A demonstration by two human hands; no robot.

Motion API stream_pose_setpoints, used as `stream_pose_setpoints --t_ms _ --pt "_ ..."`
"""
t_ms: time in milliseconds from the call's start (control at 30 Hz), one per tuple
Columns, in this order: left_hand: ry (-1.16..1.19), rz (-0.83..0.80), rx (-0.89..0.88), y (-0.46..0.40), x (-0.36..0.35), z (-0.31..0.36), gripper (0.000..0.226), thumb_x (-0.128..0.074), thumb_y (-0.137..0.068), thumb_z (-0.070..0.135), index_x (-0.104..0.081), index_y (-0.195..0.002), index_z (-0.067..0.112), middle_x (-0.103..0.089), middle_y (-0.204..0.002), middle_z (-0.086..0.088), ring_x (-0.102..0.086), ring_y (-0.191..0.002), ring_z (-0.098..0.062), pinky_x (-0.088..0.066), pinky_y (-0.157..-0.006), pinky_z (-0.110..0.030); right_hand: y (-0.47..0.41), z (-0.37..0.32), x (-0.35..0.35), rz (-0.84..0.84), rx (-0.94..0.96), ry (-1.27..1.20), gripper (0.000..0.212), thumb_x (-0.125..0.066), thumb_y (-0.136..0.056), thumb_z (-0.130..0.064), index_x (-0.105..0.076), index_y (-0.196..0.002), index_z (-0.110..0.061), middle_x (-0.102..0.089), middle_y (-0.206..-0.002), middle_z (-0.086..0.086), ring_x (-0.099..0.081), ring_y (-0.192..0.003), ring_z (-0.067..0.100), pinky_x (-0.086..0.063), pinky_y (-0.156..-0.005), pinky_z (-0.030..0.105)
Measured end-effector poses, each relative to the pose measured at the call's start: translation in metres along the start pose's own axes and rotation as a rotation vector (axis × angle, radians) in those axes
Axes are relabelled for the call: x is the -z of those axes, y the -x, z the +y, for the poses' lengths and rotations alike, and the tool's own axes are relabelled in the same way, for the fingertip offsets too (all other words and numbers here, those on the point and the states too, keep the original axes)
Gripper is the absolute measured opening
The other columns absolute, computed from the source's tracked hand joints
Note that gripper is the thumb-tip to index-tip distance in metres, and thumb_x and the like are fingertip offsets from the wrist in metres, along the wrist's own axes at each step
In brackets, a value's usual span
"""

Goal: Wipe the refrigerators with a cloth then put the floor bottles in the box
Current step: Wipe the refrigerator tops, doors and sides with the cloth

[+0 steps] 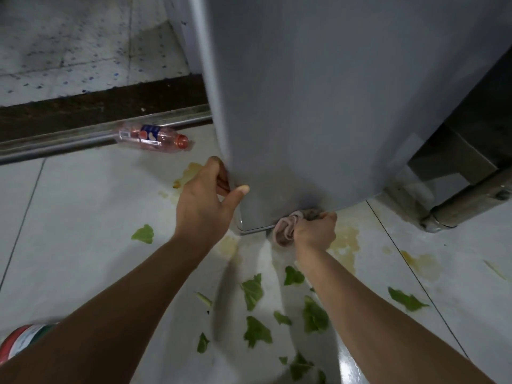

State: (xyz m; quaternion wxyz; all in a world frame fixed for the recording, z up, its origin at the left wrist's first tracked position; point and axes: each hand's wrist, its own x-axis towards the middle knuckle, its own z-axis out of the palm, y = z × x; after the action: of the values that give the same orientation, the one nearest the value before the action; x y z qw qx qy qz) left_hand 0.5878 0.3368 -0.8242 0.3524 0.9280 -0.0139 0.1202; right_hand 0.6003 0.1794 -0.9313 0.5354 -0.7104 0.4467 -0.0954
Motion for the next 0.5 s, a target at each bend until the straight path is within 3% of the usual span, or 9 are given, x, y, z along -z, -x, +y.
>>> stream_pose_setpoints --t_ms 133,267,367,500 --pt "0.032 -0.009 0.0 -0.001 0.003 0.0 0.025 -0.069 -0.08 0.032 -0.049 -0.089 0.02 -0.062 -0.084 0.005 -0.061 -0.077 -0.013 -0.053 -0.071 -0.033 0.026 0.003 -0.014 -0.058 -0.004 0.056 0.027 -0.068 -0.08 -0.006 -0.049 -0.099 -0.007 -0.063 -0.107 0.02 -0.06 -0.098 0.038 -0.043 -0.079 0.036" --pt "0.103 -0.122 0.027 -0.004 0.013 -0.005 0.021 -0.069 -0.082 0.025 -0.048 -0.084 0.021 -0.062 -0.084 0.009 -0.062 -0.082 -0.009 -0.051 -0.069 -0.024 0.051 0.005 -0.029 -0.124 -0.016 0.091 0.033 -0.07 -0.079 -0.009 -0.049 -0.104 -0.005 -0.063 -0.109 0.02 -0.06 -0.1 0.037 -0.045 -0.083 0.036" --pt "0.148 -0.249 0.011 -0.003 0.026 -0.014 0.017 -0.063 -0.084 0.008 -0.055 -0.093 0.02 -0.062 -0.091 0.014 -0.062 -0.09 -0.001 -0.051 -0.081 -0.019 0.065 0.005 -0.036 -0.156 -0.028 0.098 0.036 -0.07 -0.08 -0.011 -0.048 -0.107 -0.003 -0.062 -0.113 0.023 -0.059 -0.103 0.04 -0.046 -0.087 0.039" --pt "0.064 -0.302 -0.043 0.003 0.038 -0.021 0.039 -0.059 -0.084 0.0 -0.058 -0.115 0.022 -0.06 -0.102 0.016 -0.058 -0.098 -0.003 -0.043 -0.086 -0.015 0.085 0.007 -0.048 -0.205 -0.027 0.156 0.038 -0.067 -0.083 -0.01 -0.045 -0.113 -0.003 -0.061 -0.115 0.023 -0.058 -0.107 0.04 -0.045 -0.089 0.04"
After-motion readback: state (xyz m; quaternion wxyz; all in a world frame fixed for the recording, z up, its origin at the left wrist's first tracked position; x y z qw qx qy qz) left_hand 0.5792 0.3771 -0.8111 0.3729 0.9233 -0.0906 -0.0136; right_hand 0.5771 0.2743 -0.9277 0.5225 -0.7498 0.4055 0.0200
